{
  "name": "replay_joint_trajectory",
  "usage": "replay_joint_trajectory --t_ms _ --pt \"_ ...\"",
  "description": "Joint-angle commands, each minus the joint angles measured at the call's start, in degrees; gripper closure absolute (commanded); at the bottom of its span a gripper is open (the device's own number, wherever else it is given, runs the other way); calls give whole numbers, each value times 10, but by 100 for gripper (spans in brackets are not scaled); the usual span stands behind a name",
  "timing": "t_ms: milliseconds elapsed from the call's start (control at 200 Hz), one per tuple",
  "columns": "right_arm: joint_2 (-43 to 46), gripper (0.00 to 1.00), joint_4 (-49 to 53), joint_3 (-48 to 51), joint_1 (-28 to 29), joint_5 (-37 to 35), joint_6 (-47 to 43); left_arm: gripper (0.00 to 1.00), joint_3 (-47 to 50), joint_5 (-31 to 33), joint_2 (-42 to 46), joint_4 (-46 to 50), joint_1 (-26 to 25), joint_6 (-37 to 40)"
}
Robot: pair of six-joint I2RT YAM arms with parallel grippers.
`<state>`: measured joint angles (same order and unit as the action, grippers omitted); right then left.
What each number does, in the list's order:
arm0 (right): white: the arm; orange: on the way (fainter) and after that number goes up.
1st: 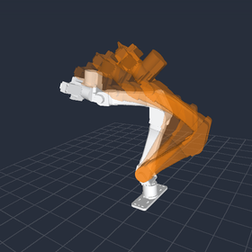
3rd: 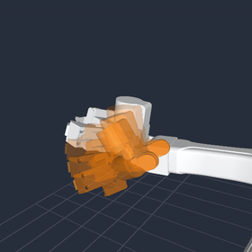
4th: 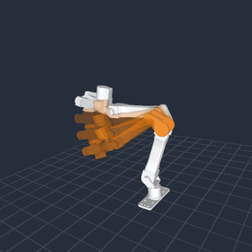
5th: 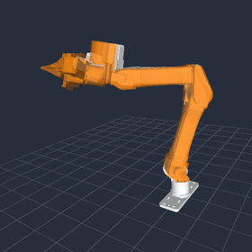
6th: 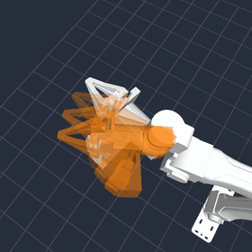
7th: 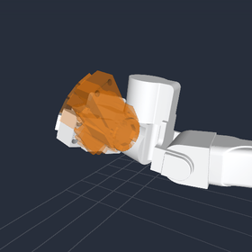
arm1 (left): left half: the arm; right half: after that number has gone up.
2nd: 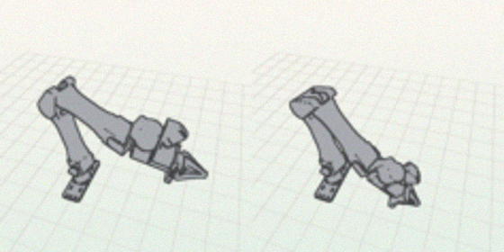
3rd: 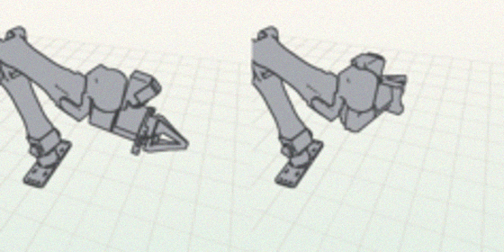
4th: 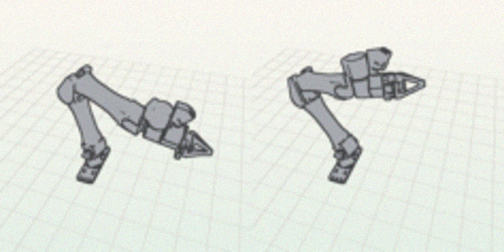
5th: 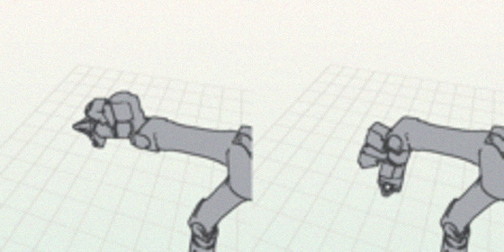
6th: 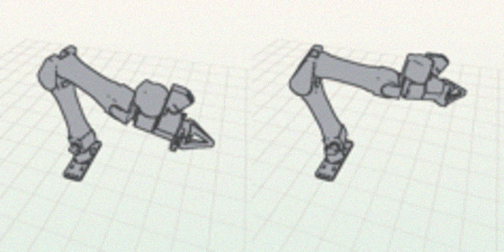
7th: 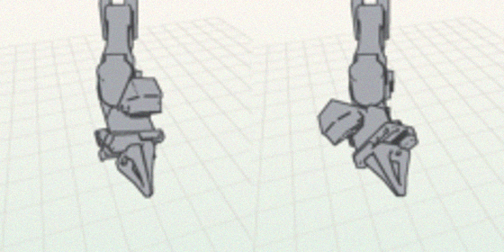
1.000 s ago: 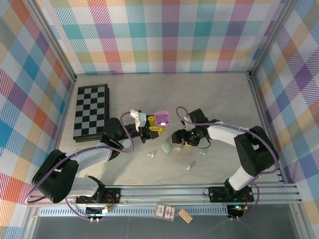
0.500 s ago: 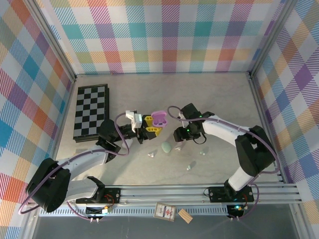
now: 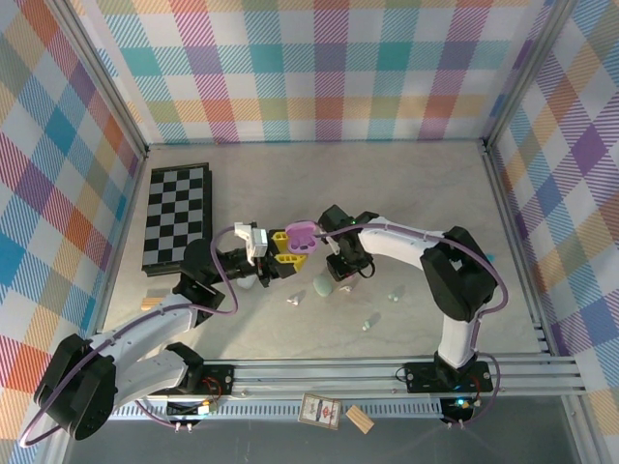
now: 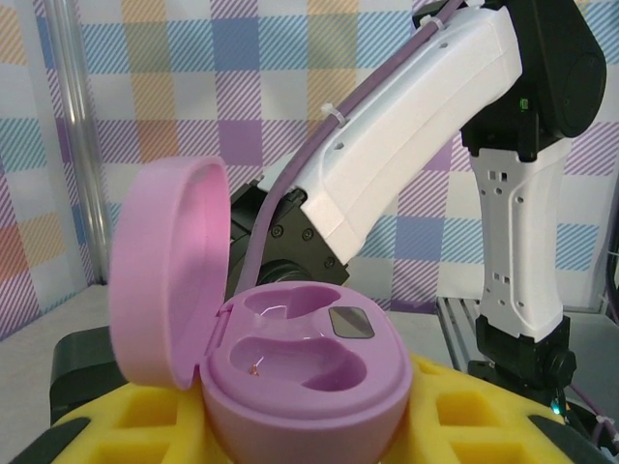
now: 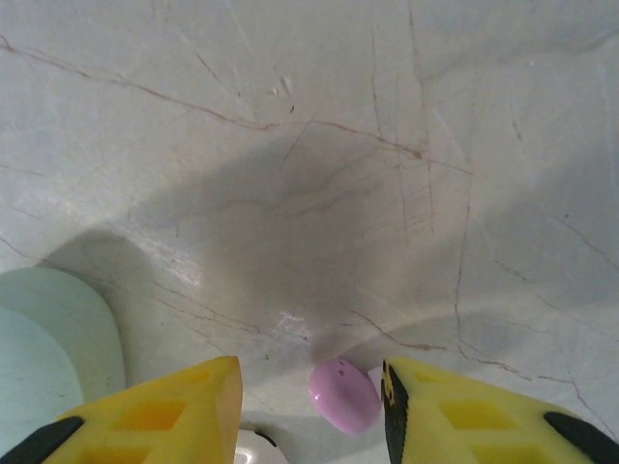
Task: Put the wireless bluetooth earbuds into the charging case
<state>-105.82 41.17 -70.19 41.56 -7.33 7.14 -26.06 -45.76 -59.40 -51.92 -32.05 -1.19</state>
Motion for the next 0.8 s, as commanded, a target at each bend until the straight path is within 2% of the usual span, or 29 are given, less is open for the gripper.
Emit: replay_joint_trajectory --t_ms 0,235,530,795 --pt "-13 57 38 -15 5 -16 -18 68 -4 0 5 13 8 18" --pt "-29 59 42 -16 7 -24 -18 68 -6 -2 -7 -2 8 12" --pt "-32 69 45 -27 6 -50 -1 68 -12 -6 -12 2 8 12" --pt "-43 73 37 -55 -10 -61 1 68 -15 -7 -16 1 8 12"
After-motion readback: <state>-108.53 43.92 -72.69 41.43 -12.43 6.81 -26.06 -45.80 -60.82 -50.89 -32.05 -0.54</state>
